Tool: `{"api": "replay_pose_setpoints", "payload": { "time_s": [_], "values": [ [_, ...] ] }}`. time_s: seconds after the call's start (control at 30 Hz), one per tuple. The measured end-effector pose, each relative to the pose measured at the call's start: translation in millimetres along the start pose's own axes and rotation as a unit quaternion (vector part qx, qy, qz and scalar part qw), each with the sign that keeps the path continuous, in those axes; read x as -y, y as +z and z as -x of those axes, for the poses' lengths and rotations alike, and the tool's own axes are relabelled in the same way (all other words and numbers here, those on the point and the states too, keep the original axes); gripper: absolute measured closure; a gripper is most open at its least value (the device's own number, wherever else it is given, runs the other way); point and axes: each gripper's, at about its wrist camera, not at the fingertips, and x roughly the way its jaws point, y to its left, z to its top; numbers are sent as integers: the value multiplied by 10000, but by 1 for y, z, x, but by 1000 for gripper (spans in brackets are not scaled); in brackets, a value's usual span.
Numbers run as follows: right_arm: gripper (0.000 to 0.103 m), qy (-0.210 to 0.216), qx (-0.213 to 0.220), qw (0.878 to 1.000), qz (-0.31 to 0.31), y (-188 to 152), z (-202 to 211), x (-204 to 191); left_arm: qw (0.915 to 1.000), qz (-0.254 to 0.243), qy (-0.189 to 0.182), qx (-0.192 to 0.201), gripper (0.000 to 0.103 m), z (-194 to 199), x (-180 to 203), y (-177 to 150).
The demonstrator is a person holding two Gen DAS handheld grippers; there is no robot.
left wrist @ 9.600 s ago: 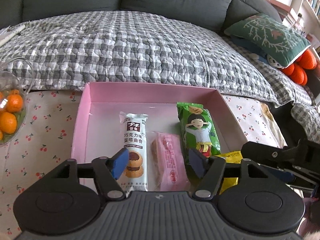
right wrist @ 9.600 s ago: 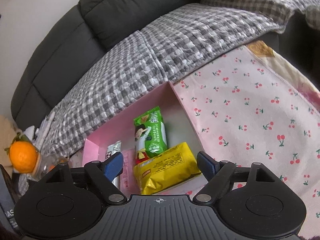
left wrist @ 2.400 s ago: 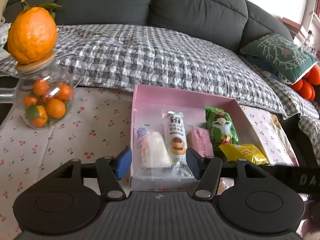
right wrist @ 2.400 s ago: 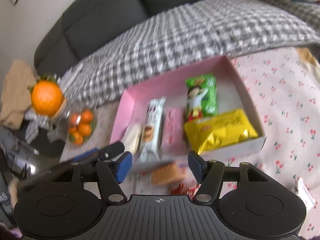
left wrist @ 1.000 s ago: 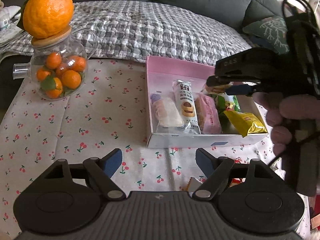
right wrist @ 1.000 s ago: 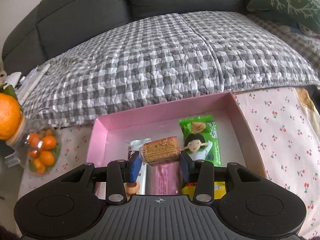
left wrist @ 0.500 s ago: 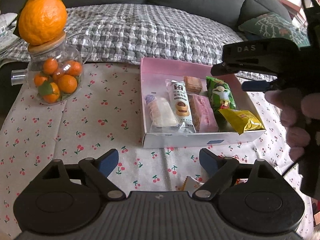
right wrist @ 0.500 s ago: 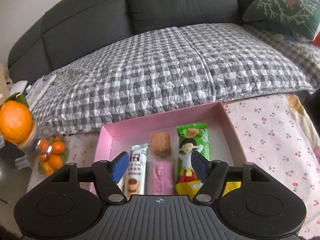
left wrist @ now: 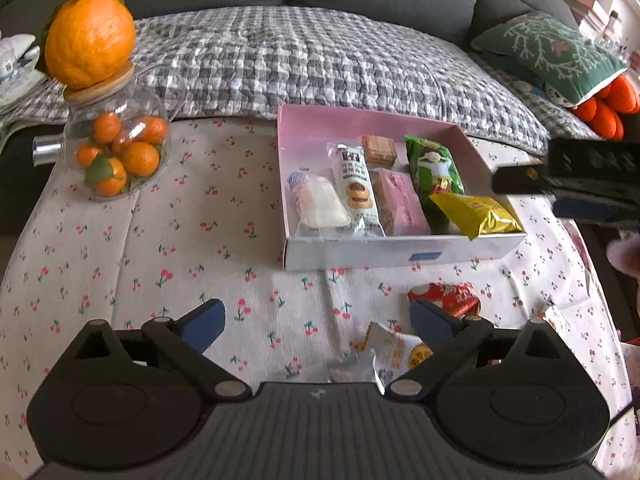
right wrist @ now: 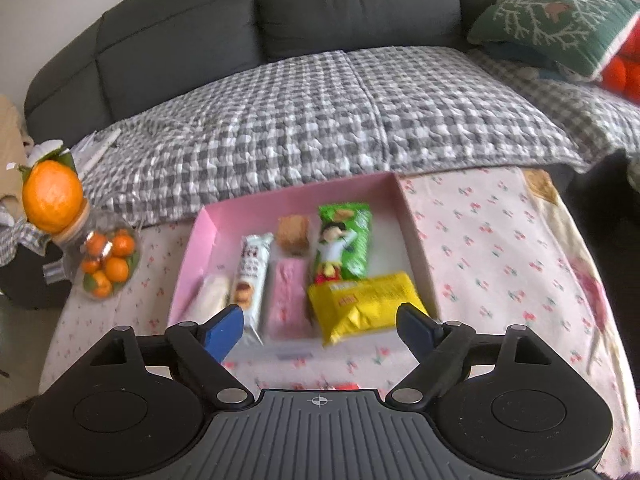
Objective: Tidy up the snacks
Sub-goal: 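Withdraw both tools from the box back toward the snack pile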
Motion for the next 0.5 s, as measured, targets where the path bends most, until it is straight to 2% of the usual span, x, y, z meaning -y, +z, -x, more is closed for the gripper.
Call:
{"api": "replay_pose_setpoints", "payload": {
  "time_s": [0.23,0.5],
  "values": [
    [15,-25,-98,9999,-52,-34,17,16,9997,-114,89,-187,3,4,5,-17],
    [14,31,-437,9990,6,-64,23,37,9984,-181,-44,-532,4,4,8,-37]
  ]
}}
